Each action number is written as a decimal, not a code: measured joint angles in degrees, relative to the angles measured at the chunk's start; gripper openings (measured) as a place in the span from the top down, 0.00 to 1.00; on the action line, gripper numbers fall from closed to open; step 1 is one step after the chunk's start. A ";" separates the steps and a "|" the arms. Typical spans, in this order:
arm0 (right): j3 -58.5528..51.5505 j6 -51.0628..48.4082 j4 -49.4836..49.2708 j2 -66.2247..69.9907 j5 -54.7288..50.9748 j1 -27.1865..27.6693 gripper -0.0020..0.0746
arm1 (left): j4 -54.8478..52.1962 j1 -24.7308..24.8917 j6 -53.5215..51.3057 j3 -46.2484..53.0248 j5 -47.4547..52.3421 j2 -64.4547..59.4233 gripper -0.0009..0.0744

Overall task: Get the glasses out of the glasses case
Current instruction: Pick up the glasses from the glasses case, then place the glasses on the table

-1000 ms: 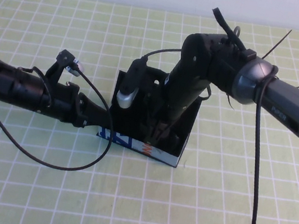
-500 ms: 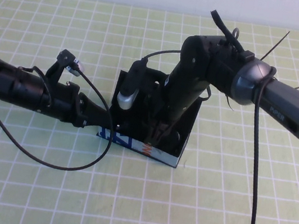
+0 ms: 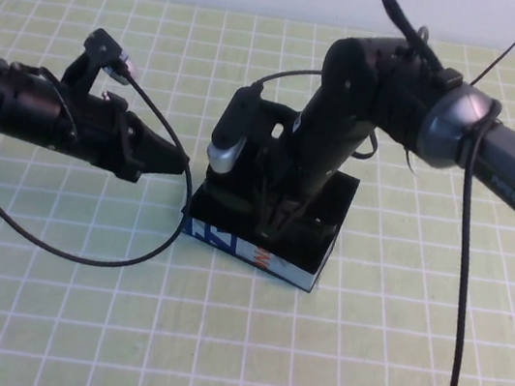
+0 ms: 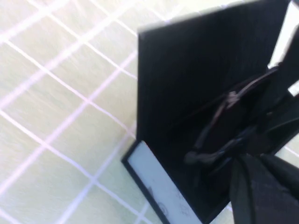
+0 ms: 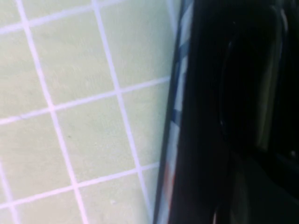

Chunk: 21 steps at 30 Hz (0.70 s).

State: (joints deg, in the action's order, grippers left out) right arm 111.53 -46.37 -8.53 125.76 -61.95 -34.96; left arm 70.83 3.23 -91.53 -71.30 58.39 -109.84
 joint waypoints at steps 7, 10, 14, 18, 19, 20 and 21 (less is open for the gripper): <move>0.00 7.34 0.21 -6.84 -1.08 0.00 0.95 | -1.13 0.00 2.18 0.00 -1.44 5.51 0.99; 0.00 12.64 1.09 -9.12 -3.58 0.00 0.95 | -1.70 0.00 3.28 0.00 -1.44 6.98 0.99; 0.00 19.58 2.41 -12.68 -7.95 1.43 0.95 | -2.96 0.00 4.83 0.00 -1.44 7.82 0.99; -2.67 27.32 2.65 -17.73 -8.53 6.19 0.95 | -3.80 0.00 5.53 0.00 -1.44 7.82 0.99; -4.28 29.56 2.65 -19.44 -8.42 7.74 0.95 | -3.68 0.00 5.67 0.00 -1.44 7.82 0.99; -6.42 31.78 2.65 -21.23 -7.85 9.30 0.95 | -3.20 0.00 5.67 0.00 -1.44 7.82 0.99; -8.46 33.61 2.65 -22.69 -6.97 10.48 0.95 | -2.61 0.00 5.78 0.00 -1.44 7.82 0.99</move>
State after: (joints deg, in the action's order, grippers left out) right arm 103.07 -12.76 -5.88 103.07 -68.92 -24.48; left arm 68.22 3.23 -85.75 -71.30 56.95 -102.02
